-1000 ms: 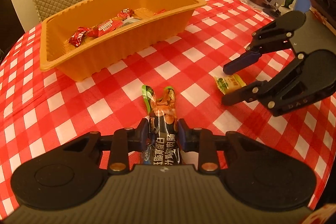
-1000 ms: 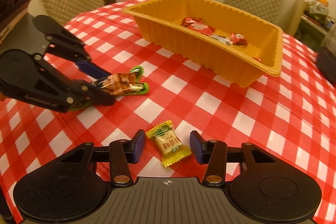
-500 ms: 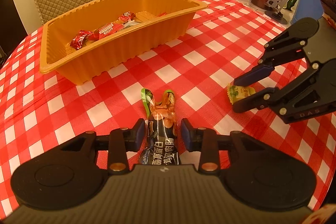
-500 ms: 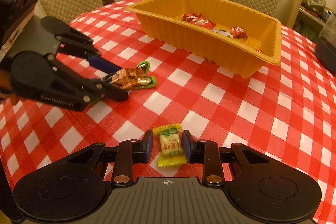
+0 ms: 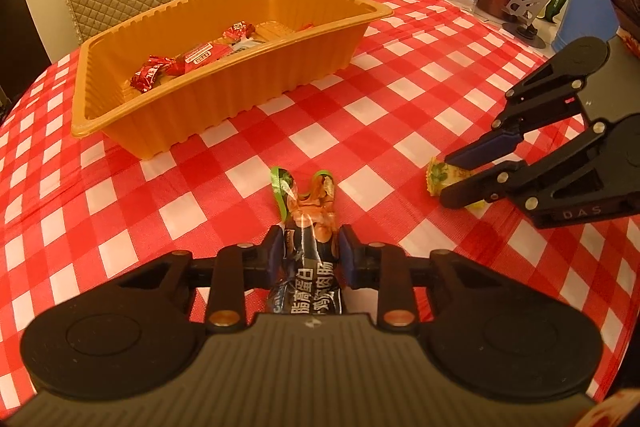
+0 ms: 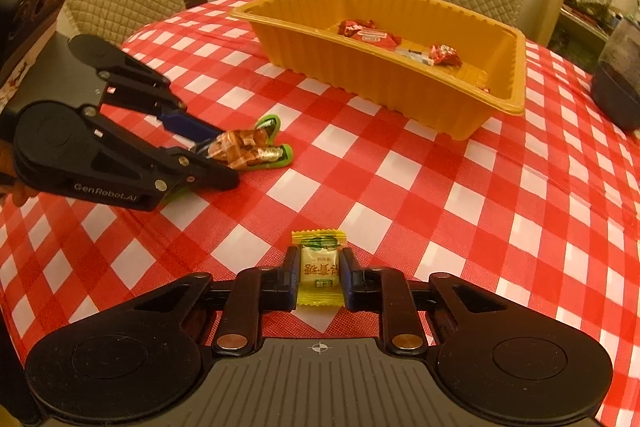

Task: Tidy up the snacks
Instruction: 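Carry the held packet and candy over the orange tray with both grippers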

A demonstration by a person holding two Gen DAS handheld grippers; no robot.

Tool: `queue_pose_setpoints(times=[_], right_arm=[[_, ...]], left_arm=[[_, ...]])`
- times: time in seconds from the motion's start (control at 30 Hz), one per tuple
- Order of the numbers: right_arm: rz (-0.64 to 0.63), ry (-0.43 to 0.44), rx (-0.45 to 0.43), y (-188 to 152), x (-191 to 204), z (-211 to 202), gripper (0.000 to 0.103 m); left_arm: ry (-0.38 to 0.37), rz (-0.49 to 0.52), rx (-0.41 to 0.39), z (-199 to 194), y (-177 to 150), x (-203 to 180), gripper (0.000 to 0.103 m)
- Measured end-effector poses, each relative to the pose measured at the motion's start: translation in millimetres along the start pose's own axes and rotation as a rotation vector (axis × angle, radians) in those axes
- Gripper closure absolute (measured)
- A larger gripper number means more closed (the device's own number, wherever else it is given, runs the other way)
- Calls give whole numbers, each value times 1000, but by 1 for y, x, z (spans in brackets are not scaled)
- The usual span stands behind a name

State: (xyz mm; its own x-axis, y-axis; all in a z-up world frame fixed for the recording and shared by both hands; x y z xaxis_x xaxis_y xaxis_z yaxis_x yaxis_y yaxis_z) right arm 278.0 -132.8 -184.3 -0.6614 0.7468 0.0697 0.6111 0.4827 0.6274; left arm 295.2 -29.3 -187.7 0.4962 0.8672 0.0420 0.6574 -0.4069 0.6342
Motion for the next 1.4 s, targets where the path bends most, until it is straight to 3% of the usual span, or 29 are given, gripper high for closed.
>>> queue_pose_setpoints(times=[0.23,0.67,1.0,1.4], right_arm=[[55,-24,-4,7,5,0,83],[209,-102,-135,46,-8,-34,83],[310,-127,-195,71,-16,-48,83],[355,-152,-237,85,-25,-57,83]], left_arm=[[25,-89,-13,-4,2,1,77],[57,-284,-94,-37,36,13,77],[104,-346,-152,-53,60,27,77],[133,-372,-168,-58,65,43,77]])
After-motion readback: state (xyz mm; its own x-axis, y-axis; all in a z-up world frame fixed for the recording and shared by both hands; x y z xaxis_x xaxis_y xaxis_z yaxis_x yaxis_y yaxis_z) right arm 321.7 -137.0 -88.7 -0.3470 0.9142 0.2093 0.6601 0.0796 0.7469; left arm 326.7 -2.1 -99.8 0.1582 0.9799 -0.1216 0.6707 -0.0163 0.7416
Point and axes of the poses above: each gripper's, at about its wrist camera, not at the fingertips, and z roughly the way its jaws point, x to its left, y to its top, the point moved 8 cm from there along z, roughly the way its jaws point, and after that the axes turned 1 degree about z, right-handed, at the moved point
